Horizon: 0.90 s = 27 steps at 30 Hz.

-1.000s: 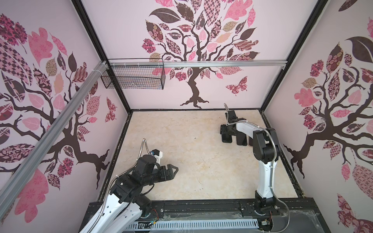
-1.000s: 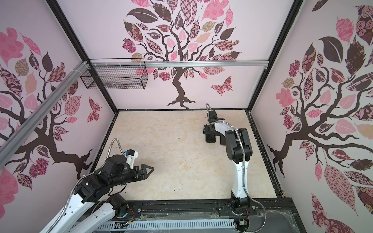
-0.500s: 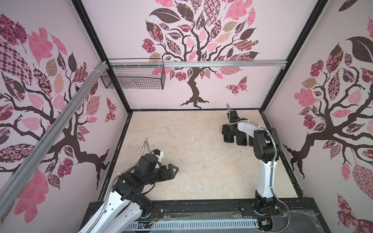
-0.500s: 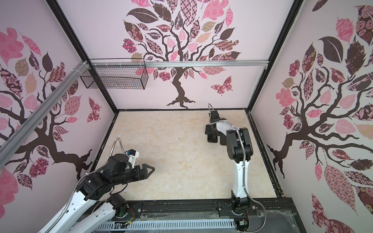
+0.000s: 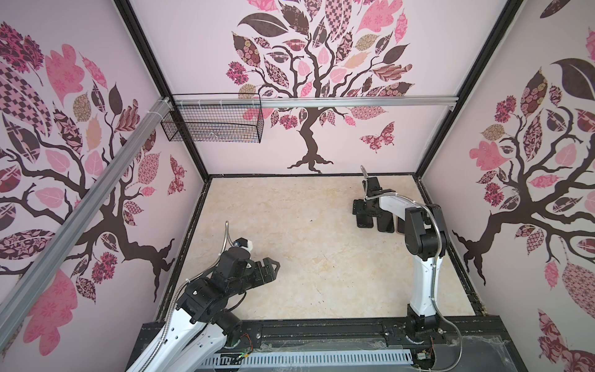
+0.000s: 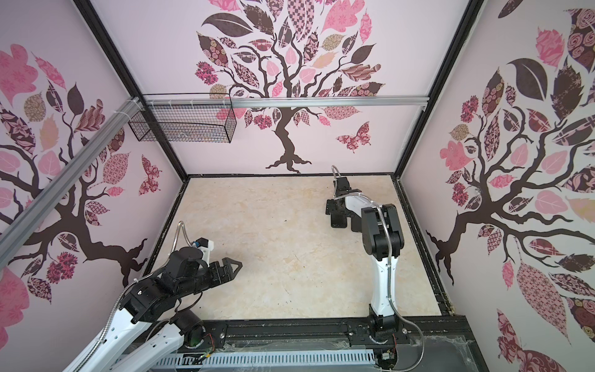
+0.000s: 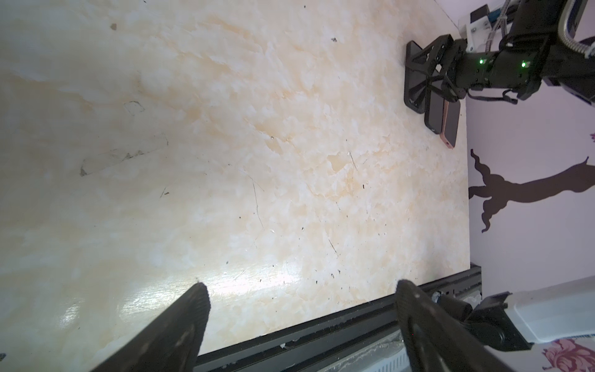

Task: Put the phone into the phone case
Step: 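Carry the cased phone with right gripper beside the far phones and lower it, then open the right gripper and lift it off the cased phone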

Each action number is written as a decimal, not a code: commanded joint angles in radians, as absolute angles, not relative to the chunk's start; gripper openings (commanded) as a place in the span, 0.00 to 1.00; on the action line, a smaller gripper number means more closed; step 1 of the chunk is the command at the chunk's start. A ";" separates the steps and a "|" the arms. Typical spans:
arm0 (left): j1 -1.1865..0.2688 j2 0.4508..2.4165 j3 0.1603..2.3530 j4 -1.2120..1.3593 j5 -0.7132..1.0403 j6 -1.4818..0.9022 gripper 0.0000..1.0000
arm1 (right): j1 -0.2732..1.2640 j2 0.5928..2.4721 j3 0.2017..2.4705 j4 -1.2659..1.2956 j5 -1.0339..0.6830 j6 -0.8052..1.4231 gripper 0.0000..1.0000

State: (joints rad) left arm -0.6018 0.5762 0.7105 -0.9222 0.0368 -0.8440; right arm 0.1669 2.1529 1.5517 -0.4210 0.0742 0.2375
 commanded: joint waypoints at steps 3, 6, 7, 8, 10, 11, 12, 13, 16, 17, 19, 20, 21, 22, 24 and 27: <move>-0.599 0.554 0.687 -0.914 -0.168 -0.889 0.95 | 0.159 2.042 1.517 -0.445 0.045 0.196 1.00; -0.598 0.556 0.695 -0.911 -0.281 -0.869 0.97 | 0.158 1.978 1.488 -0.437 0.014 0.161 1.00; -0.599 0.564 0.701 -0.913 -0.322 -0.859 0.97 | 0.159 1.945 1.464 -0.422 -0.001 0.150 1.00; -0.598 0.573 0.709 -0.910 -0.352 -0.848 0.97 | 0.159 1.912 1.437 -0.401 -0.020 0.140 1.00; -0.599 0.602 0.727 -0.902 -0.432 -0.815 0.97 | 0.159 1.822 1.362 -0.342 -0.048 0.130 1.00; -0.599 0.617 0.738 -0.903 -0.471 -0.804 0.97 | 0.159 1.780 1.326 -0.313 -0.061 0.126 1.00; -0.599 0.634 0.750 -0.906 -0.521 -0.793 0.97 | 0.158 1.728 1.278 -0.273 -0.079 0.119 1.00; -0.599 0.648 0.759 -0.897 -0.568 -0.769 0.97 | 0.159 1.675 1.229 -0.231 -0.094 0.114 1.00; -0.597 0.683 0.773 -0.831 -0.645 -0.678 0.97 | 0.158 1.513 1.088 -0.125 -0.102 0.103 1.00; -0.598 0.694 0.777 -0.808 -0.660 -0.652 0.97 | 0.159 1.468 1.050 -0.095 -0.090 0.099 1.00; -0.597 0.720 0.788 -0.767 -0.695 -0.612 0.97 | 0.159 1.361 0.945 -0.021 -0.052 0.084 1.00; -0.597 0.734 0.789 -0.745 -0.718 -0.599 0.97 | 0.159 1.320 0.900 0.010 -0.033 0.077 1.00; -0.598 0.748 0.784 -0.713 -0.745 -0.576 0.97 | 0.158 1.267 0.846 0.051 -0.009 0.073 1.00; -0.598 0.758 0.776 -0.680 -0.773 -0.553 0.97 | 0.158 1.227 0.805 0.085 0.014 0.069 1.00; -0.596 0.781 0.742 -0.593 -0.831 -0.490 0.97 | 0.159 1.142 0.713 0.156 0.061 0.063 1.00; -0.594 0.792 0.666 -0.416 -0.866 -0.374 0.97 | 0.158 1.065 0.600 0.248 0.113 0.051 1.00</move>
